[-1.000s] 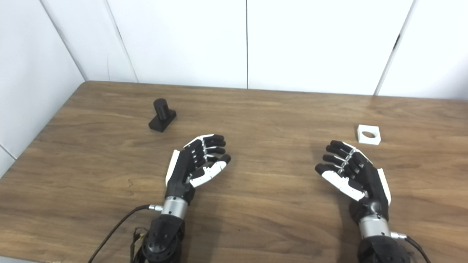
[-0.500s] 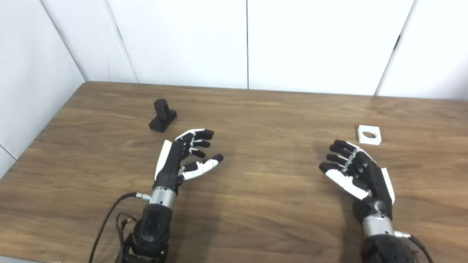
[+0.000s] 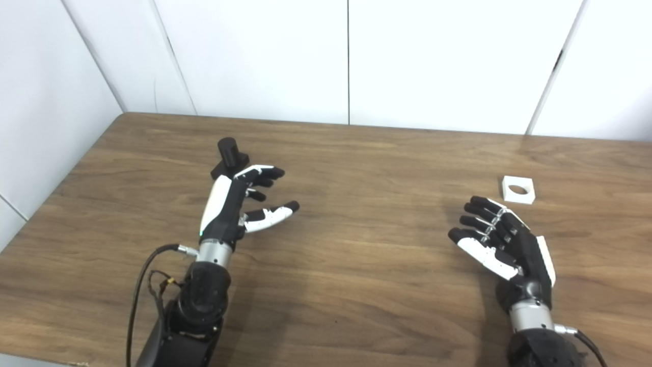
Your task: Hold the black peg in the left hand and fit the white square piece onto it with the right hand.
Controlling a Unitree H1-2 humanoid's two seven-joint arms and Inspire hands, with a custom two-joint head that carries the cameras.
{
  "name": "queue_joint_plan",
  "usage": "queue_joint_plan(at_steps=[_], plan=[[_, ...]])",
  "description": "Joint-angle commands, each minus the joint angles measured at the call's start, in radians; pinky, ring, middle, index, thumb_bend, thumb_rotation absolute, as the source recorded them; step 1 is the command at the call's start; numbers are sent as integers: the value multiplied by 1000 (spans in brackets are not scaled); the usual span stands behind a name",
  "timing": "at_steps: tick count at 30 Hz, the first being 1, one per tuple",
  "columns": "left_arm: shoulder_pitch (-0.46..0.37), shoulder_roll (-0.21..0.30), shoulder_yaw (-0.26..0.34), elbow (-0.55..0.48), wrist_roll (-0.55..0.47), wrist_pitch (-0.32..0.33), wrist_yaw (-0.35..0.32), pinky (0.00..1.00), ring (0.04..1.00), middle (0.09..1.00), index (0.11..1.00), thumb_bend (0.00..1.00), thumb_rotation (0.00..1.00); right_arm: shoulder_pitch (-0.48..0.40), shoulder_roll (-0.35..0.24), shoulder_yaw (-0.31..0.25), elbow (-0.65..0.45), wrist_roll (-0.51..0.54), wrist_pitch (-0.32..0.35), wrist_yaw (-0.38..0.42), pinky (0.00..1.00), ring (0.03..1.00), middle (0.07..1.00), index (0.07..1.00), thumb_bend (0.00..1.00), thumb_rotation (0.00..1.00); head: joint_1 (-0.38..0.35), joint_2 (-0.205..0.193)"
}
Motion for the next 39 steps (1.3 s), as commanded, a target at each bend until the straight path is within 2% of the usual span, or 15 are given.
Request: queue_joint_plan(at_steps=[1,5,7,16,23,26,31,36,38,39], plan=[[-53,14,6,-41,33,12,17,601,731,750,674,675,267,-25,-9,-5,-25,0,-4,1,618,678,711,681,790,150,1,2],[-77,32,9,-30,89,33,45,605,739,759,671,683,286,-26,-11,-8,-21,8,-6,3,616,680,708,677,792,148,1,1],[-87,38,10,-27,114,42,54,575,713,750,659,699,309,-26,-12,-8,-21,9,-5,5,617,680,707,676,798,156,1,1],[-121,67,13,9,156,45,91,563,710,763,655,690,303,-29,-20,-11,-17,12,-9,8,617,674,706,679,792,153,3,2],[-138,83,2,69,214,35,148,567,749,799,649,686,329,-35,-26,-13,0,17,-19,11,615,673,699,669,808,166,6,0],[-144,92,-5,101,260,40,199,563,768,816,650,711,336,-36,-28,-13,4,19,-22,13,619,677,705,669,799,150,7,0],[-157,101,-14,137,345,91,253,671,843,872,674,738,392,-34,-28,-12,2,20,-23,13,616,673,703,669,798,149,7,1],[-172,103,-7,158,386,136,281,730,908,908,687,761,401,-30,-25,-10,-5,19,-17,11,617,673,704,671,793,146,6,2],[-179,108,-8,166,397,152,284,781,935,919,691,762,404,-29,-25,-9,0,18,-20,11,619,673,704,672,790,145,4,3],[-183,111,-9,170,401,158,284,842,960,927,692,758,403,-29,-25,-9,1,16,-20,11,616,673,702,670,790,143,4,3]])
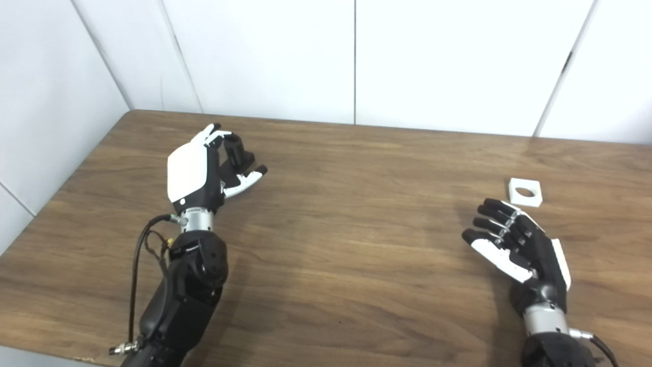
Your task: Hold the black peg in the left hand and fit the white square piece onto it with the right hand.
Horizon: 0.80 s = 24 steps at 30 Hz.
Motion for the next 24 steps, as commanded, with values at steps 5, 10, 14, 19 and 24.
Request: queue_joint_plan(at_steps=[5,10,14,19,24], plan=[[-68,38,2,5,37,33,33,936,996,938,690,760,403,-20,4,-2,-11,10,-15,6,615,678,701,668,789,144,-1,1],[-89,41,7,35,23,43,39,913,982,939,687,768,400,-20,1,-1,-9,4,-17,5,616,678,703,670,777,138,-3,3],[-111,37,20,86,-6,38,59,884,945,916,646,776,389,-20,2,-3,-11,12,-13,7,615,672,698,668,771,112,-2,2],[-135,42,16,156,-21,32,87,824,928,909,653,778,385,-19,0,0,-11,7,-16,8,615,673,700,670,773,122,-5,4],[-160,48,7,211,-19,56,96,808,925,912,667,786,416,-16,9,3,-25,4,-1,0,622,664,695,667,772,111,-7,5]])
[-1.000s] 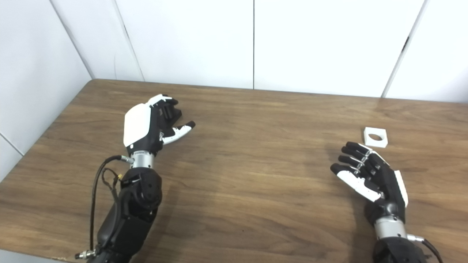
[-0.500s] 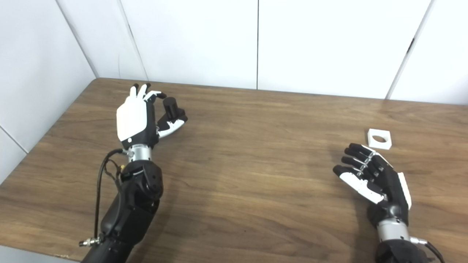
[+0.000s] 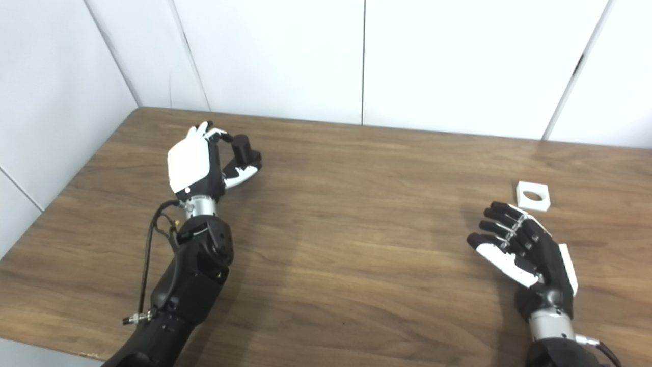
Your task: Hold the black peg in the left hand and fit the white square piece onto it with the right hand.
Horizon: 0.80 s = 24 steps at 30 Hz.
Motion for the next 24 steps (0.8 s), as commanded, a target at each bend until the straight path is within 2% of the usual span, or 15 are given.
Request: queue_joint_plan(at_steps=[1,5,14,24], plan=[[-66,26,0,7,11,13,33,803,922,912,660,795,421,-16,10,2,-27,4,1,0,622,663,695,668,770,108,-1,2],[-82,25,1,52,3,26,51,803,917,915,645,809,425,-16,9,5,-26,4,-3,2,632,669,707,688,757,104,-4,3],[-99,34,-2,148,-39,-4,109,779,902,915,648,810,393,-8,16,6,-48,3,10,-3,640,669,712,689,747,99,-13,8],[-104,43,-21,148,-55,2,127,740,878,903,640,804,374,-12,15,3,-47,0,7,-4,620,670,703,675,755,104,-15,11]])
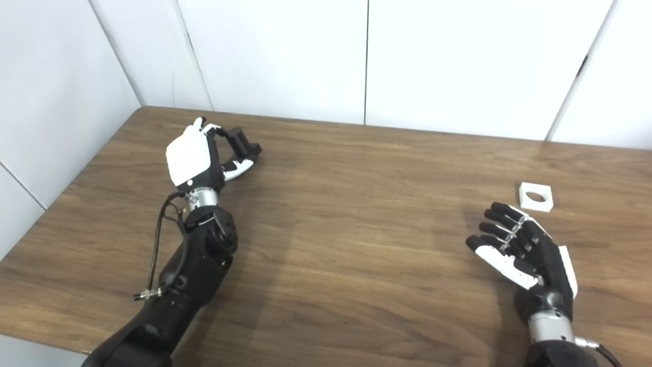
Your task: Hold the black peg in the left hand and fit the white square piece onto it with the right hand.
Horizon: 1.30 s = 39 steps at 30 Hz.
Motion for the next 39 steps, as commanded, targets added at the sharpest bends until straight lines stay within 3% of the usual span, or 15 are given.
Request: queue_joint_plan(at_steps=[1,17,31,39], plan=[[-31,21,-3,-31,-2,1,10,740,876,901,637,802,373,-19,5,-1,-31,3,-5,-1,618,669,702,673,755,105,0,0],[-2,31,-14,-224,-8,-8,-10,807,863,878,599,779,369,-33,13,6,2,-3,-16,-4,616,655,697,664,757,90,6,-4],[-7,33,-11,-220,-8,-3,-23,800,854,871,600,790,352,-30,13,7,0,-9,-21,-7,605,653,694,659,759,98,7,-4],[-20,35,-16,-182,24,38,-75,788,872,889,643,836,424,-27,11,4,0,-3,-26,-2,610,659,695,658,768,119,4,-1]])
